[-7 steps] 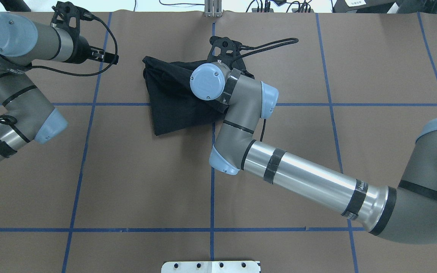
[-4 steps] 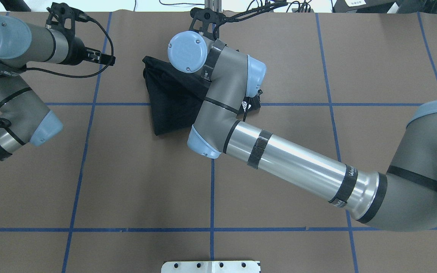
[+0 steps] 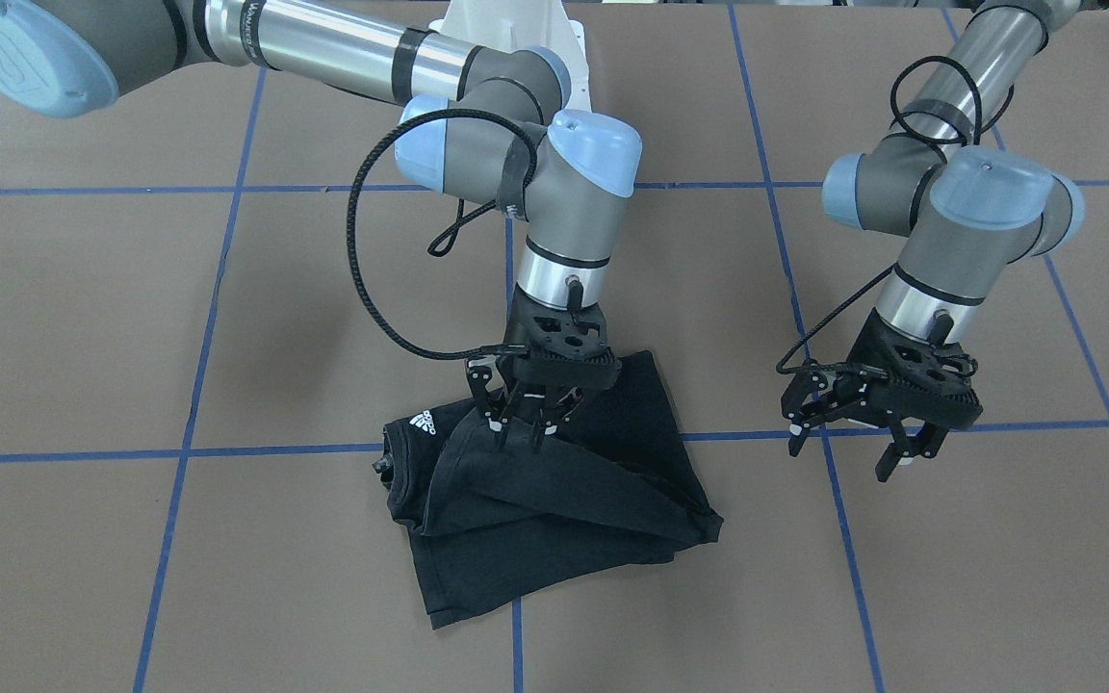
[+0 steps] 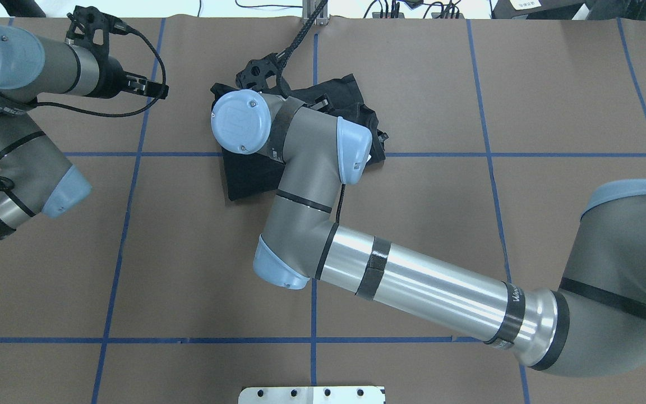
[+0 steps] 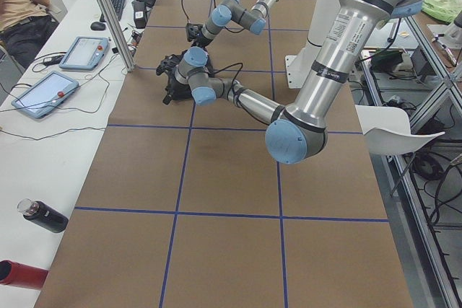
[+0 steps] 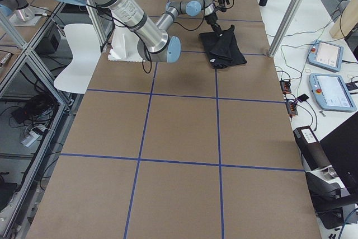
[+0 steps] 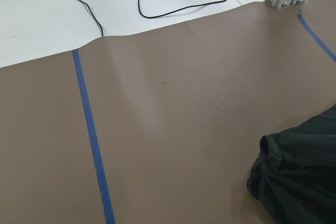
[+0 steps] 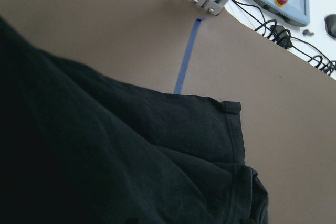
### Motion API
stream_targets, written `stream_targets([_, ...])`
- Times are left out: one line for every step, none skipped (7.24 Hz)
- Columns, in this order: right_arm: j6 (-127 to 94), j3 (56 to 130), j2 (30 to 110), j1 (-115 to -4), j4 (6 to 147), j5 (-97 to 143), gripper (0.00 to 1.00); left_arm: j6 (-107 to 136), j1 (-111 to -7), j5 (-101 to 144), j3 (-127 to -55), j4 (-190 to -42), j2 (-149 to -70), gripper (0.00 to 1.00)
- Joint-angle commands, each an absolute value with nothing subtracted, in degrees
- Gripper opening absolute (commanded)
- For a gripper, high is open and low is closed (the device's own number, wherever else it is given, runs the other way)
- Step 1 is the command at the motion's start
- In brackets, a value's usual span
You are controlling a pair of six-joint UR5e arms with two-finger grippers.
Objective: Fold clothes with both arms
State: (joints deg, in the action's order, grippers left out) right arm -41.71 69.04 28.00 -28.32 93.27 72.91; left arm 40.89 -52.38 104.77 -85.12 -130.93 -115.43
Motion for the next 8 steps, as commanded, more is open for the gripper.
stream_targets([-29.3,68.2,30.2,-27.3,92.5,71.3,0.95,41.0,-52.4,104.8,-85.1,-131.0,-115.4,1.00])
stream_targets([-29.1,67.3,30.4,-27.0,91.5,70.6,0.94,41.0,-52.4,104.8,-85.2,-131.0,-115.4,1.00])
stream_targets([-29.1,64.6,30.3,-26.9,89.5,69.9,0.91,41.0,-52.5,104.8,-85.2,-131.0,-115.3,1.00])
stream_targets([-29.1,62.3,30.3,-26.9,86.5,69.8,0.89,41.0,-52.4,104.8,-85.2,-131.0,-115.2,1.00])
stream_targets([-29.4,61.4,30.3,-26.8,86.1,69.6,0.88,41.0,-52.4,104.8,-85.1,-131.0,-115.2,1.00])
stream_targets([-29.9,61.4,30.1,-26.4,86.1,69.5,0.86,40.9,-52.5,104.8,-85.1,-131.0,-115.2,1.00])
stream_targets([-29.9,61.4,29.8,-26.4,86.1,69.6,0.57,41.0,-52.4,104.8,-85.1,-131.0,-115.2,1.00])
stream_targets([-29.5,61.4,29.9,-26.7,86.0,69.5,0.11,41.0,-52.5,104.7,-85.2,-131.0,-115.2,1.00])
